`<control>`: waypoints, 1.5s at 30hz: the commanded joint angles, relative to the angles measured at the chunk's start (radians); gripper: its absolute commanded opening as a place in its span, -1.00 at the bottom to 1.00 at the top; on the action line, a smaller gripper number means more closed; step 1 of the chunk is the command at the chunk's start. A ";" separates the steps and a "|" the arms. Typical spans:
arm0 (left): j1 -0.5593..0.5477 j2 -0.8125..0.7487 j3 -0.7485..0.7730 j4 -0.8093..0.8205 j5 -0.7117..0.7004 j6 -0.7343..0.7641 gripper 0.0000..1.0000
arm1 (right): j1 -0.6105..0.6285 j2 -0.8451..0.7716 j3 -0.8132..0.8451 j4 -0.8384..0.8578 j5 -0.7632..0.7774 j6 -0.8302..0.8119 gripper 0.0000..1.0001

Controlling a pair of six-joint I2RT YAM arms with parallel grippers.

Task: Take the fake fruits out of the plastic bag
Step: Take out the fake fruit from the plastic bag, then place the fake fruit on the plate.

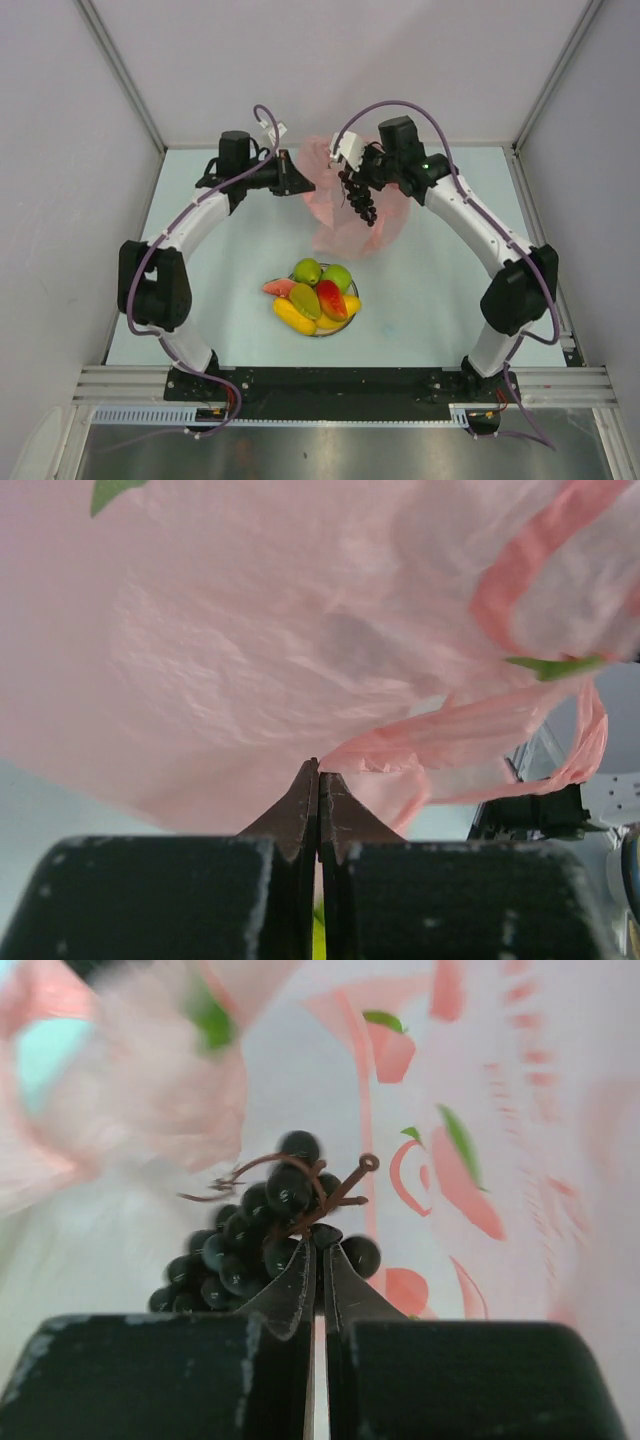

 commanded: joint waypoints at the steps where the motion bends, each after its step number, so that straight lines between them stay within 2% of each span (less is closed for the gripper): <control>1: 0.008 0.036 0.066 0.075 -0.026 -0.079 -1.00 | 0.006 -0.096 -0.020 -0.103 0.028 0.099 -1.00; 9: 0.010 0.082 0.095 0.135 -0.015 -0.155 -0.99 | 0.077 -0.290 -0.119 -0.078 -0.040 0.180 -1.00; 14: 0.010 0.108 0.146 0.123 -0.023 -0.153 -1.00 | 0.163 -0.350 -0.115 -0.032 -0.031 0.233 -1.00; 15: 0.010 0.107 0.150 0.120 -0.024 -0.152 -0.93 | 0.182 -0.354 -0.094 -0.032 -0.025 0.240 -1.00; 17: 0.010 0.105 0.178 0.079 -0.043 -0.135 -0.37 | 0.231 -0.356 -0.066 -0.054 -0.026 0.250 -1.00; 18: 0.010 0.096 0.189 0.057 -0.058 -0.124 0.09 | 0.248 -0.354 -0.033 -0.087 -0.028 0.250 -1.00; 20: 0.011 0.078 0.209 -0.013 -0.108 -0.080 0.48 | 0.297 -0.350 -0.012 -0.123 -0.037 0.250 -1.00; 21: 0.016 0.047 0.209 -0.029 -0.121 -0.067 0.89 | 0.309 -0.354 -0.011 -0.149 -0.043 0.247 -1.00; 22: 0.026 0.029 0.207 -0.041 -0.144 -0.055 0.98 | 0.343 -0.356 -0.015 -0.158 -0.049 0.244 -1.00; 29: 0.129 -0.249 0.034 -0.067 -0.210 -0.049 1.00 | 0.487 -0.367 -0.075 -0.190 -0.031 0.231 -1.00; 34: 0.218 -0.408 -0.086 -0.086 -0.219 -0.038 0.99 | 0.529 -0.373 -0.116 -0.201 -0.054 0.274 -1.00; 41: 0.244 -0.606 -0.296 -0.044 -0.219 -0.044 0.99 | 0.564 -0.370 -0.193 -0.183 -0.072 0.316 -1.00; 45: 0.244 -0.691 -0.348 -0.050 -0.222 -0.035 0.99 | 0.565 -0.353 -0.221 -0.134 -0.071 0.340 -1.00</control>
